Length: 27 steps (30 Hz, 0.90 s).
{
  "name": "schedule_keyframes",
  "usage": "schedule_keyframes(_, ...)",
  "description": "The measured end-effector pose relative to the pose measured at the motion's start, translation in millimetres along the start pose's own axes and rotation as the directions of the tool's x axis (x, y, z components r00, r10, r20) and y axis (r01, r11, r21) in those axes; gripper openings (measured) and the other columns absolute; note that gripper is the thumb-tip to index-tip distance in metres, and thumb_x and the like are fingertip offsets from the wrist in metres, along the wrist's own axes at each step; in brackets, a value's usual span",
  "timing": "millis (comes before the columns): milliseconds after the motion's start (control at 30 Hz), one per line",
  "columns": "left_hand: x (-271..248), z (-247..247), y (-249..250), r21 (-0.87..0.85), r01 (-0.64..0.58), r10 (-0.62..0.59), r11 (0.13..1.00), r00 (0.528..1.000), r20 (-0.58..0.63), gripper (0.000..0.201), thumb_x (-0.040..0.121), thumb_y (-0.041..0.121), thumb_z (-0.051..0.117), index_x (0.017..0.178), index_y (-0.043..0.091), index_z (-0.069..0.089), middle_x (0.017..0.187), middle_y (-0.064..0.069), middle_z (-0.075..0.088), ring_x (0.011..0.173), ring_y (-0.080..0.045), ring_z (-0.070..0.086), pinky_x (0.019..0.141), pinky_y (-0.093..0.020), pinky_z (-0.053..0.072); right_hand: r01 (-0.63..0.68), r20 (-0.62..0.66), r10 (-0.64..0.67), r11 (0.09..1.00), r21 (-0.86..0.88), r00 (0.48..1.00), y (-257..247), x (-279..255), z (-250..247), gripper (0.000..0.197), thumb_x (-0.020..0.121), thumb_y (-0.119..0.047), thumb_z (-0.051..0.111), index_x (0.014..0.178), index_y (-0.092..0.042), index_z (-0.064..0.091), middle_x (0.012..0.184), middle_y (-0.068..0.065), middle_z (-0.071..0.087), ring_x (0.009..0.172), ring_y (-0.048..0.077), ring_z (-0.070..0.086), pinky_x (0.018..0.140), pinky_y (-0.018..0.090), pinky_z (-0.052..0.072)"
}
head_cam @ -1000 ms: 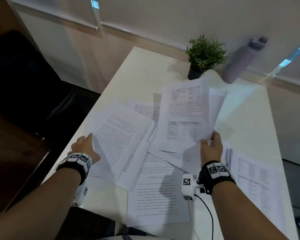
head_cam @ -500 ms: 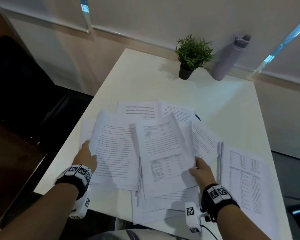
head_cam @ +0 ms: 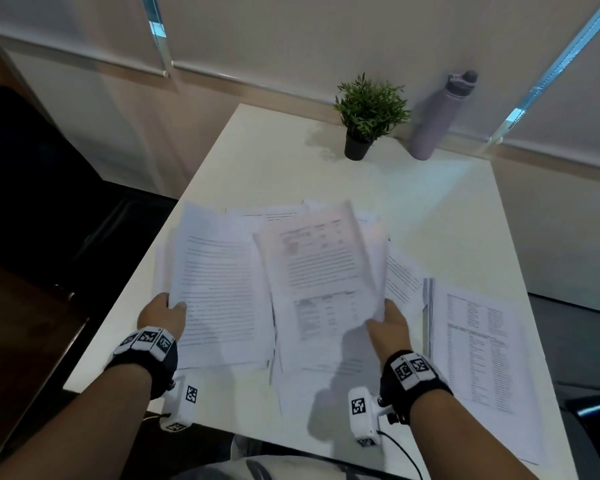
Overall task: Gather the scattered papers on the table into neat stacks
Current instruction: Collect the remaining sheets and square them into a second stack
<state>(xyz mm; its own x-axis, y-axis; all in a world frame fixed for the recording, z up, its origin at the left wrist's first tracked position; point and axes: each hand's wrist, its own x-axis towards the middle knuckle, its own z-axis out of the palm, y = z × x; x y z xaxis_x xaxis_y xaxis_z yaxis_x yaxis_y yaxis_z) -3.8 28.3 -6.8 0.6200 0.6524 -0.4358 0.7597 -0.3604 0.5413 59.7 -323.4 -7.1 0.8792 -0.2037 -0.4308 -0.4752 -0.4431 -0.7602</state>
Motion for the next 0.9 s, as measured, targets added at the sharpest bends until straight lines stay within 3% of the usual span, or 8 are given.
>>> schedule_keyframes(167, 6.8, -5.9, -12.7, 0.14, 0.158, -0.153, 0.977, 0.987, -0.051, 0.041, 0.079, 0.035, 0.055, 0.105, 0.005, 0.062, 0.112, -0.025, 0.056, 0.089, -0.041, 0.059, 0.087, -0.047, 0.051, -0.107, -0.163, 0.113, 0.993, 0.043, 0.98, 8.5, 29.9, -26.6, 0.026, 0.083, 0.002, 0.05, 0.107, -0.001, 0.058, 0.098, 0.016, 0.06, 0.085, 0.028, 0.056, 0.076, 0.035, 0.049)
schedule_keyframes(300, -7.6, -7.4, -6.0, 0.101, 0.096, -0.093, 0.99, 0.995, -0.036, 0.027, 0.082, 0.014, 0.059, 0.101, -0.005, 0.06, 0.103, -0.027, 0.063, 0.084, -0.035, 0.058, 0.074, -0.034, 0.048, -0.205, -0.252, 0.174, 0.974, -0.102, 0.952, 19.4, 41.1, -24.1, 0.006, 0.081, -0.001, 0.049, 0.079, -0.004, 0.054, 0.102, 0.018, 0.056, 0.081, 0.028, 0.053, 0.067, 0.026, 0.043)
schedule_keyframes(400, -16.3, -12.6, 1.4, 0.009, 0.016, -0.014, 1.0, 0.99, -0.143, 0.027, 0.083, 0.001, 0.055, 0.108, -0.007, 0.053, 0.109, -0.03, 0.061, 0.094, -0.041, 0.058, 0.076, -0.038, 0.044, -0.236, -0.299, 0.171, 0.952, -0.193, 0.939, 30.9, 50.3, -18.7, 0.019, 0.079, -0.007, 0.051, 0.093, -0.003, 0.063, 0.121, 0.015, 0.052, 0.096, 0.033, 0.059, 0.08, 0.032, 0.048)
schedule_keyframes(533, -27.5, -29.2, 14.6, -0.168, -0.055, 0.007, 0.984, 0.962, -0.272, 0.049, 0.083, -0.006, 0.048, 0.126, 0.014, 0.038, 0.115, -0.026, 0.059, 0.089, -0.036, 0.057, 0.08, -0.041, 0.047, -0.147, -0.281, 0.1, 0.978, -0.151, 0.955, 13.7, 43.5, -18.2, 0.012, 0.084, 0.006, 0.044, 0.088, 0.001, 0.055, 0.093, 0.014, 0.054, 0.076, 0.028, 0.053, 0.062, 0.025, 0.042)
schedule_keyframes(600, -31.7, -38.2, 21.5, -0.264, -0.124, 0.034, 0.957, 0.946, -0.321, 0.066, 0.084, -0.009, 0.047, 0.137, 0.026, 0.027, 0.126, -0.02, 0.055, 0.105, -0.036, 0.057, 0.091, -0.042, 0.045, -0.081, -0.293, 0.045, 0.991, -0.111, 0.955, 2.7, 41.2, -22.1, 0.013, 0.085, 0.007, 0.042, 0.088, -0.004, 0.049, 0.082, 0.01, 0.051, 0.068, 0.024, 0.047, 0.054, 0.023, 0.033)
schedule_keyframes(700, -36.6, -49.2, 36.5, -0.415, -0.21, 0.054, 0.885, 0.933, -0.356, 0.079, 0.085, -0.011, 0.046, 0.143, 0.036, 0.019, 0.119, 0.0, 0.051, 0.103, -0.017, 0.051, 0.091, -0.032, 0.04, -0.059, -0.288, 0.032, 0.995, -0.086, 0.957, -2.7, 48.6, -28.4, 0.015, 0.085, 0.007, 0.043, 0.092, -0.001, 0.053, 0.086, 0.013, 0.054, 0.079, 0.027, 0.051, 0.063, 0.025, 0.036)
schedule_keyframes(833, -23.7, -48.9, 49.0, -0.485, -0.29, 0.088, 0.825, 0.914, -0.396, 0.05, 0.085, -0.003, 0.051, 0.128, 0.021, 0.048, 0.119, -0.001, 0.058, 0.107, -0.018, 0.056, 0.091, -0.03, 0.042, -0.095, -0.221, 0.068, 0.989, -0.114, 0.973, -1.1, 64.3, -27.7, 0.028, 0.082, 0.007, 0.045, 0.106, 0.004, 0.06, 0.101, 0.022, 0.064, 0.08, 0.028, 0.055, 0.066, 0.029, 0.044)
schedule_keyframes(900, -8.3, -38.3, 49.8, -0.545, -0.245, 0.075, 0.802, 0.946, -0.315, 0.041, 0.082, 0.0, 0.056, 0.121, 0.012, 0.055, 0.114, -0.005, 0.061, 0.104, -0.024, 0.059, 0.092, -0.034, 0.045, -0.114, -0.178, 0.087, 0.982, -0.148, 0.98, -2.3, 65.6, -25.8, 0.03, 0.081, 0.004, 0.047, 0.108, 0.002, 0.06, 0.103, 0.023, 0.064, 0.083, 0.031, 0.058, 0.069, 0.031, 0.046)
